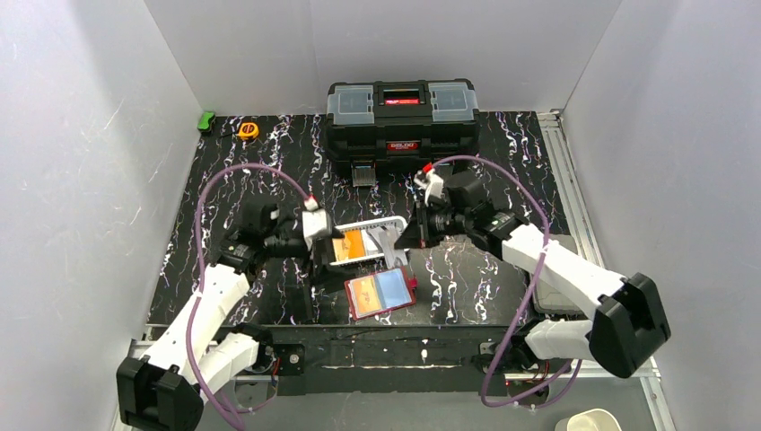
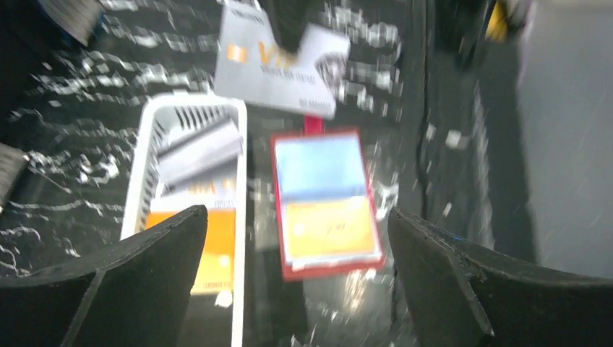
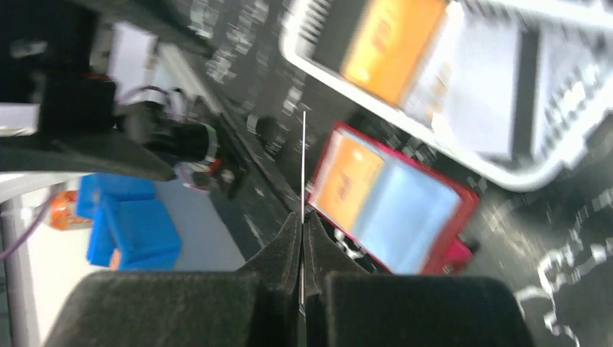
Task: Put the credit cards into the card holder
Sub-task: Turn over the card slot in the card holder.
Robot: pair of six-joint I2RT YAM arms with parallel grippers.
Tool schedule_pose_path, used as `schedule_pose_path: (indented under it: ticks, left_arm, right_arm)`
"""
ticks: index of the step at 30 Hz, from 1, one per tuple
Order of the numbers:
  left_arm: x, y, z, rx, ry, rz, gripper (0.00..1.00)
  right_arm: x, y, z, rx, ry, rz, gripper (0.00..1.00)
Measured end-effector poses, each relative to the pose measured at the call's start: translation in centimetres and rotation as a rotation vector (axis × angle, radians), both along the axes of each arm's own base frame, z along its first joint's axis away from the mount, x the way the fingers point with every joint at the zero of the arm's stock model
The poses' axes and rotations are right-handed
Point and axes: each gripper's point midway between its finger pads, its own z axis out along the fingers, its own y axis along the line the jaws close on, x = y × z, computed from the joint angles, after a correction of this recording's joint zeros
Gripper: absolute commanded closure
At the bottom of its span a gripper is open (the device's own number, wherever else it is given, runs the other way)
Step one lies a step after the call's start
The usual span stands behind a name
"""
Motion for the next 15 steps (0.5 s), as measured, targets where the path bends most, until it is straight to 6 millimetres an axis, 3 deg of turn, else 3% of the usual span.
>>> schedule_pose_path:
  ticks: [2, 5, 11, 13, 15]
  left_arm:
    - [-1.1, 0.9, -3.7, 0.086, -0.044, -0.047, 0.13]
    - [-3.0, 1.6, -8.2, 0.206, -0.149, -0.164, 0.13]
    - [-4.6, 1.8, -12.2, 0.313, -0.392, -0.359, 0.16]
    - [-4.8, 1.8, -13.3, 0.338, -0.437, -0.401, 0.23]
    - [-4.7, 1.6, -14.5, 0.366, -0.469, -0.44, 0.39]
  right_arm:
    - [-0.3, -0.8, -4.2, -0.109, 0.086, -0.041, 0.99]
    - [-1.7, -2.0, -8.5, -0.243, 0.155, -0.078, 0.99]
    - [-2.0, -3.3, -11.6, -0.361, 0.139, -0.152, 0.99]
    - [-1.8, -3.7, -12.2, -0.382, 0.134, -0.177, 0.99]
    - [-1.5, -4.4, -13.1, -0.41, 0.127, -0.206, 0.99]
